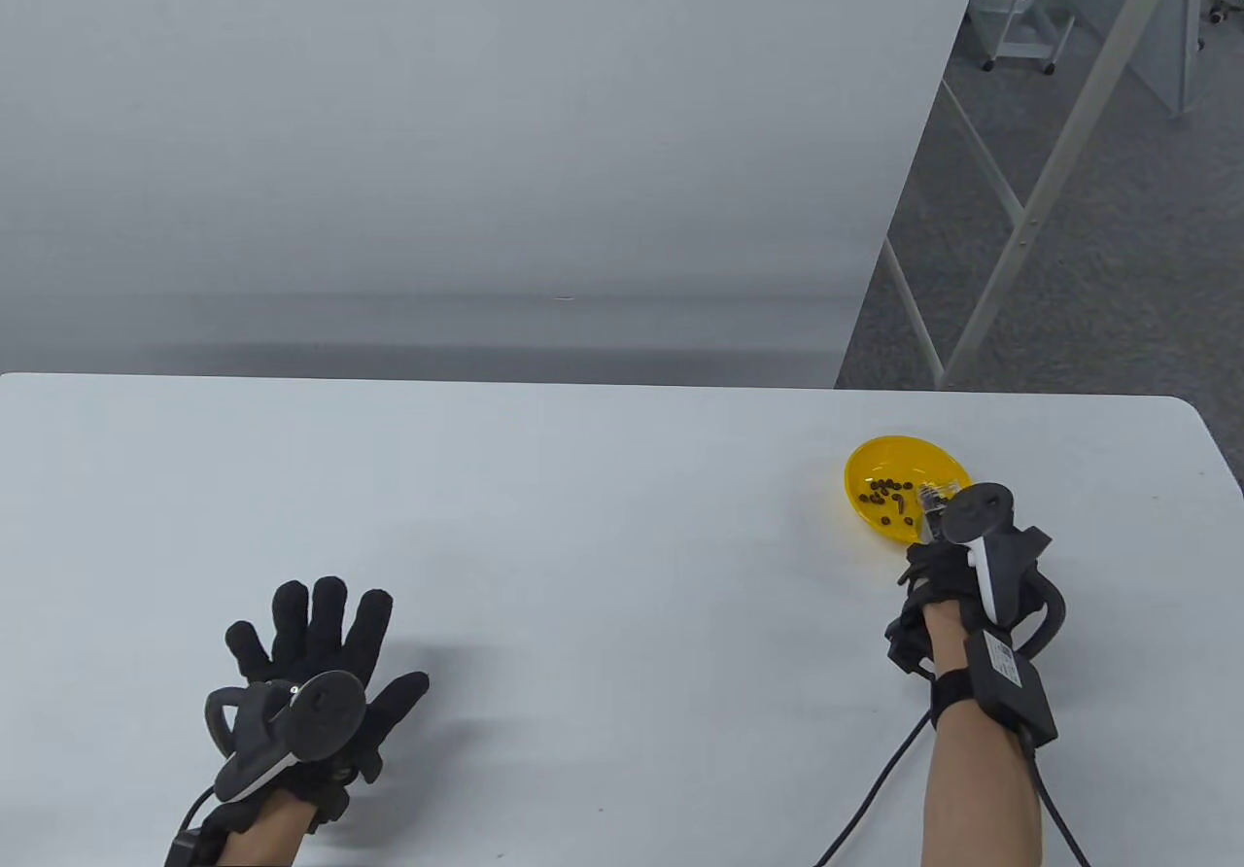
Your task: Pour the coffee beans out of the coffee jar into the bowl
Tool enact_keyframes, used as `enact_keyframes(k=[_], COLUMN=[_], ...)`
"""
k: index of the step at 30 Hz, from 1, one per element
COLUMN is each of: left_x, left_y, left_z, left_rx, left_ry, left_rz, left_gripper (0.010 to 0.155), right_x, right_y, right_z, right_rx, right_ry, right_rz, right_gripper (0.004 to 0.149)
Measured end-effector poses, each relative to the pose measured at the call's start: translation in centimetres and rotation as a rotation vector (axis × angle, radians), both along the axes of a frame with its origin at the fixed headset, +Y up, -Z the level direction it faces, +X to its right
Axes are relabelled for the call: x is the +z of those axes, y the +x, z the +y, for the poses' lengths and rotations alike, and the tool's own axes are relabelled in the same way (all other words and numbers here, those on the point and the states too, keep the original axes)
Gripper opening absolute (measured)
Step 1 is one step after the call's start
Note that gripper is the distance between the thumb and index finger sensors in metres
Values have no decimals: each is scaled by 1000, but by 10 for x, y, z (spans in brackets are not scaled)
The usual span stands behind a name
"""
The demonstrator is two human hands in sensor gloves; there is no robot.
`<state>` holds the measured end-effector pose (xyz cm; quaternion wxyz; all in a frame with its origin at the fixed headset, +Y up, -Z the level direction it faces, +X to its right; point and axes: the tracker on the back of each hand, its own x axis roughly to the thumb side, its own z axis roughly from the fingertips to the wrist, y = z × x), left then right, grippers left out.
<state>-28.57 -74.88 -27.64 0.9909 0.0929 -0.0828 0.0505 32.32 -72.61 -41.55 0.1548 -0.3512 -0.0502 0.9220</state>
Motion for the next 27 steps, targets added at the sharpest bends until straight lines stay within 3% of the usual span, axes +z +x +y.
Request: enact_keyframes(k=[27], left_x=[3], left_y=[4], left_z=[-1], left_rx=[-3], left_ry=[31], left_rz=[-11], left_gripper=[94], right_x=[33], right_y=[48], right_z=[-20], right_rx=[-188], right_ry=[205], right_rz=[-109], right_gripper=[95])
